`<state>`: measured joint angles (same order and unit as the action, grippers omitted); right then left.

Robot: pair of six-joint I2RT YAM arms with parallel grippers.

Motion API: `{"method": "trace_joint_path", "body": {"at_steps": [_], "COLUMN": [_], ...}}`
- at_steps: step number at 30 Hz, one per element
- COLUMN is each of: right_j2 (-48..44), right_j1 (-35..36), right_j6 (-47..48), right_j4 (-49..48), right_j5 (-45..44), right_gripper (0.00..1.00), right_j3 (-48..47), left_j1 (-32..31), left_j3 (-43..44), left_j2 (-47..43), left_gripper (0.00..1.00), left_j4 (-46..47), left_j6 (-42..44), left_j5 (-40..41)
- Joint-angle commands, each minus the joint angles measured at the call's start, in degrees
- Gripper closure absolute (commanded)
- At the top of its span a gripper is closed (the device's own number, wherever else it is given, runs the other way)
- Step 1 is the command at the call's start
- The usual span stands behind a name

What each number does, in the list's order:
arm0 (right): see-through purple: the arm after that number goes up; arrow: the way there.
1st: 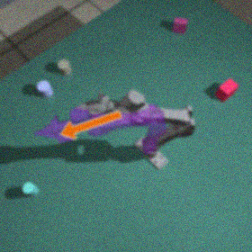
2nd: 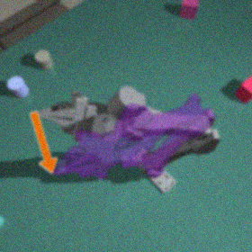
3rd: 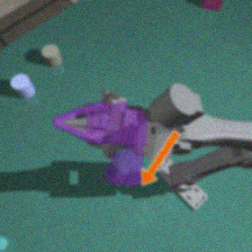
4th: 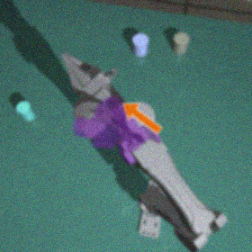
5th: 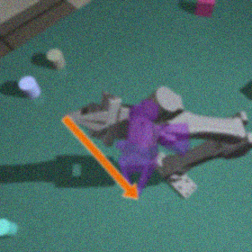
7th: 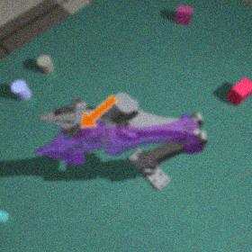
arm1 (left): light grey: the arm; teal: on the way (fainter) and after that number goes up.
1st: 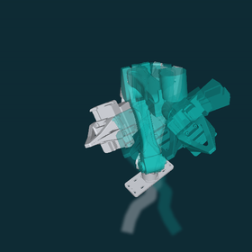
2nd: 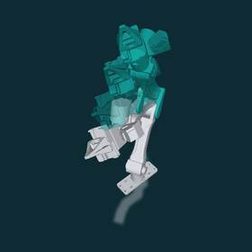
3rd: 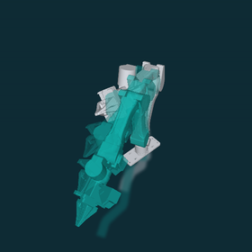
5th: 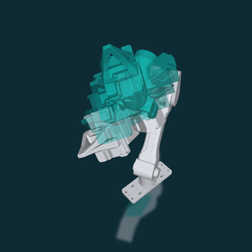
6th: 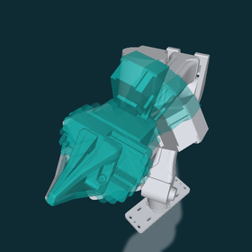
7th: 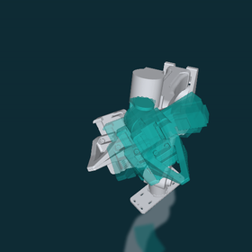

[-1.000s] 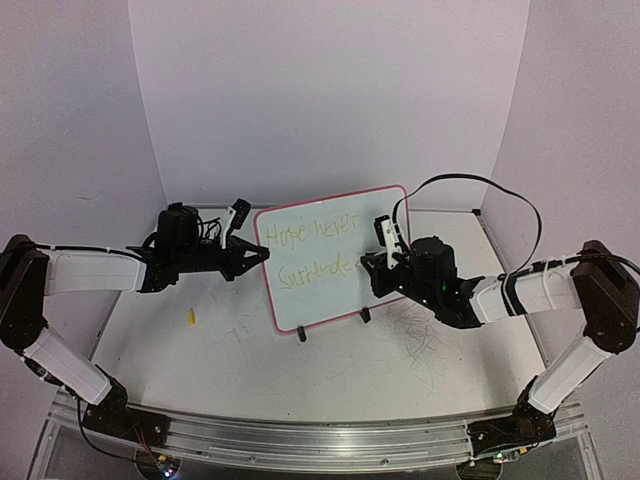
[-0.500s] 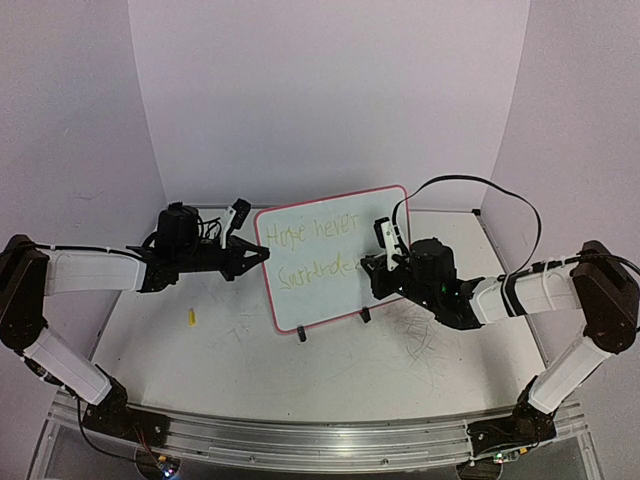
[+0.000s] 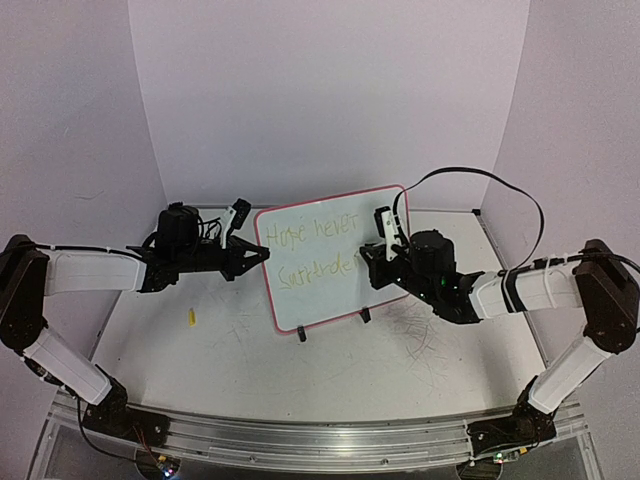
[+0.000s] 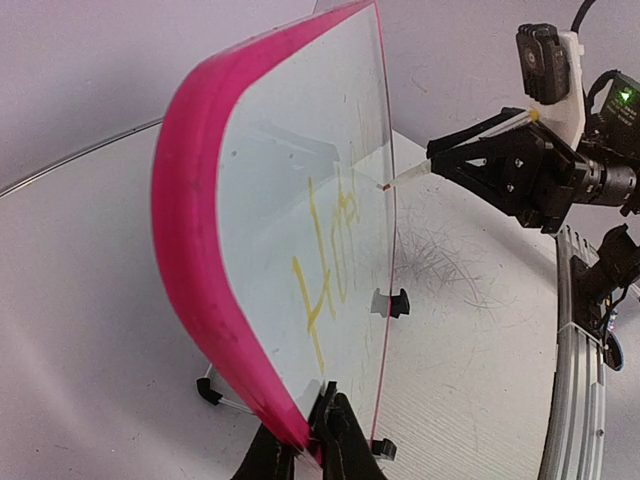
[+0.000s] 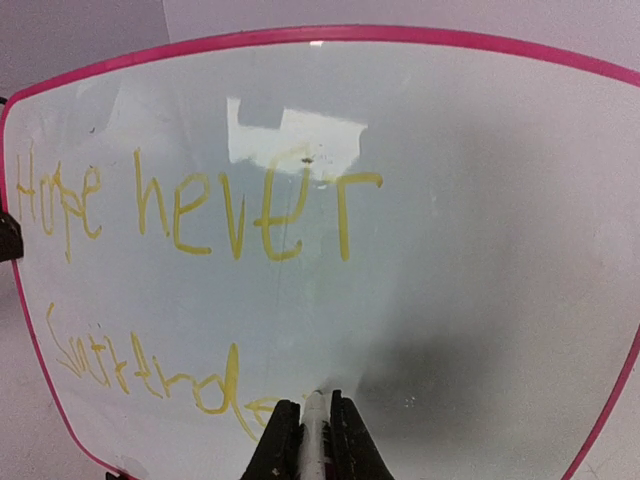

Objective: Write a sentence on the whiteboard

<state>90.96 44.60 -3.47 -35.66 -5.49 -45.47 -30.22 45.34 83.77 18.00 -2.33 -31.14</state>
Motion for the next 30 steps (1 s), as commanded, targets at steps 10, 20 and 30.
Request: {"method": "trace_joint_path", "body": {"at_steps": [10, 20, 30], "right_j2": [-6.4, -5.1, -3.6], "right_j1": [-0.7, -2.8, -2.8], "right_j6": [-1.4, -2.1, -2.1], "right_j4": [-1.9, -3.1, -5.2], "right_j5": [-5.8, 7.0, 1.1], "right_gripper": [1.0, 1.0, 1.0], "right_j3": [2.9, 4.3, 3.4], "left_j1": [0.1, 0.2, 0.2], "left_j3": [0.4, 0.5, 0.5], "left_j2": [1.2, 1.4, 1.3], "left_gripper": [1.0, 1.0, 1.0], "left_j4": [-3.7, -3.8, -3.8], "left_j6": [8.1, 8.1, 8.2], "left_j5": [7.1, 7.1, 7.2]}}
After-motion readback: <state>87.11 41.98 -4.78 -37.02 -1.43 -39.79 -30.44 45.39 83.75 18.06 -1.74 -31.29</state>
